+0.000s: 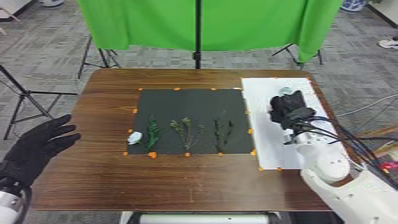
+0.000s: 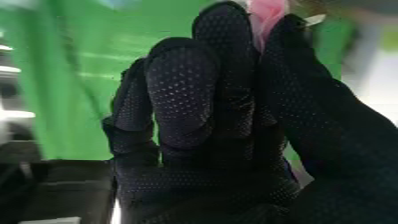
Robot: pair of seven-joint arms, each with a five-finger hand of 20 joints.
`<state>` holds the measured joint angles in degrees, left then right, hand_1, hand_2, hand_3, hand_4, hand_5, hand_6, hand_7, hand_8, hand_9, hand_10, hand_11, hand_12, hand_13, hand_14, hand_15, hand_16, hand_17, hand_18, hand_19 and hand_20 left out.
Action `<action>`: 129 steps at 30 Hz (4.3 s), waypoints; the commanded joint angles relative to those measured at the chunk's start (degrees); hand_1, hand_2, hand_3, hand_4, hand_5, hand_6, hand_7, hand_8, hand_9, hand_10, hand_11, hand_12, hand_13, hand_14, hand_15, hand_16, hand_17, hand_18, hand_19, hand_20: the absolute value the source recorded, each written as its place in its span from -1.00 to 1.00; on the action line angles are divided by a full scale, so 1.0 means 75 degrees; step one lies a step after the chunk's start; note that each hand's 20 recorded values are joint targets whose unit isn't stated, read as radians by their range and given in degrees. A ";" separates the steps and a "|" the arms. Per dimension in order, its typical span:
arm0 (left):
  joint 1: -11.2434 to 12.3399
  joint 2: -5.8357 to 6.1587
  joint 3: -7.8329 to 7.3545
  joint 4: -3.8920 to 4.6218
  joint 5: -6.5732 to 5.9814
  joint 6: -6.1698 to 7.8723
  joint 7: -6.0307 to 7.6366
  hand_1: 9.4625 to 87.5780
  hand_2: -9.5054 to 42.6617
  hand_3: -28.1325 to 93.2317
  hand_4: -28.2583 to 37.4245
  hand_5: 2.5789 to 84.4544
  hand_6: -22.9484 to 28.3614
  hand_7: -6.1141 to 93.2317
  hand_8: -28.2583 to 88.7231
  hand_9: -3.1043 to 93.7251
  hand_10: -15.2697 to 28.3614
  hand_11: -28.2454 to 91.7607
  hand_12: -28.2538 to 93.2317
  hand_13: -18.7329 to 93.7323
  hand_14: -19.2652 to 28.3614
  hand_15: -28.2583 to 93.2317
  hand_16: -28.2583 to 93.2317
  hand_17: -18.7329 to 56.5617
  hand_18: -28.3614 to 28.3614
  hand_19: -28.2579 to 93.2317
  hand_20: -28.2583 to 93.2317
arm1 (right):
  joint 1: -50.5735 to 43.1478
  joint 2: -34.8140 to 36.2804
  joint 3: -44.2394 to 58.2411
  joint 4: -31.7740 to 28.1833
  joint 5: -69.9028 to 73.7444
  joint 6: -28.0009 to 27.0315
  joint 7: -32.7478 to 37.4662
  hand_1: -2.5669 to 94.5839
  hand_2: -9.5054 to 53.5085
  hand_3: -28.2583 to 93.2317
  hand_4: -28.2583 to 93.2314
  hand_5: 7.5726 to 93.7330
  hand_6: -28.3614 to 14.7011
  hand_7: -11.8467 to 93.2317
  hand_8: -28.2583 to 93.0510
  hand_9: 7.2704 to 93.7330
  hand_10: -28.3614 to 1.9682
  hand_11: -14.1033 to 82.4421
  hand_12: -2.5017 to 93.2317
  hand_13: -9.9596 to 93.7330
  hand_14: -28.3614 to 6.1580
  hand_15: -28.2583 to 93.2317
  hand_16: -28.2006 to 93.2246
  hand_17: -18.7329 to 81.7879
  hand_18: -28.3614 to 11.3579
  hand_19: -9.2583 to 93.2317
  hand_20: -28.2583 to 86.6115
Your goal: Arrange flowers
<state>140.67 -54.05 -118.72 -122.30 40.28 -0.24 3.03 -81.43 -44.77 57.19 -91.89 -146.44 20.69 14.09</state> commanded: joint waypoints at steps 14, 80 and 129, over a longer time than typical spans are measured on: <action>-0.0343 0.0216 0.0407 0.0136 0.0031 -0.0046 -0.0145 -0.57 -0.69 0.61 -0.96 -0.22 0.09 -0.48 -0.68 -0.28 0.34 -0.11 -0.27 -0.16 0.53 0.04 -0.57 -0.68 0.82 0.32 -0.53 | 0.3633 -0.4145 -0.2375 0.2176 -0.0991 -0.0967 -0.1477 0.03 -1.00 0.82 -1.00 0.51 0.38 0.12 -0.63 0.86 0.53 -0.35 0.08 0.61 0.34 0.55 -0.05 -0.10 -0.53 0.63 0.34; -0.1196 0.1001 0.0999 0.0392 -0.0024 -0.0059 -0.0069 -0.57 -0.69 0.61 -0.95 -0.22 0.09 -0.48 -0.68 -0.28 0.34 -0.11 -0.27 -0.16 0.53 0.04 -0.57 -0.67 0.81 0.32 -0.53 | 0.4222 -0.5751 -0.2957 0.3641 -0.2550 -0.1087 -0.0881 -0.21 -1.00 0.78 -1.00 0.38 0.38 0.05 -0.59 0.61 0.37 0.00 -0.26 0.52 0.27 0.63 -0.04 -0.16 -0.58 0.62 0.37; -0.0318 -0.0054 0.0510 0.0149 0.0065 -0.0211 -0.0163 -0.57 -0.69 0.61 -0.95 -0.22 0.09 -0.47 -0.68 -0.28 0.34 -0.11 -0.27 -0.16 0.53 0.04 -0.57 -0.68 0.81 0.32 -0.53 | -0.2770 0.0716 0.3152 -0.0881 0.0485 -0.2376 0.2073 -0.35 -1.00 0.94 -1.00 -0.19 0.14 -0.01 -0.85 -0.16 -0.03 0.12 -0.40 0.06 0.07 0.28 -0.25 -0.25 -0.50 0.53 0.17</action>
<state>137.48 -53.71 -115.10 -121.28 40.39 -0.90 2.61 -99.78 -38.93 81.94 -99.88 -142.31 4.37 28.68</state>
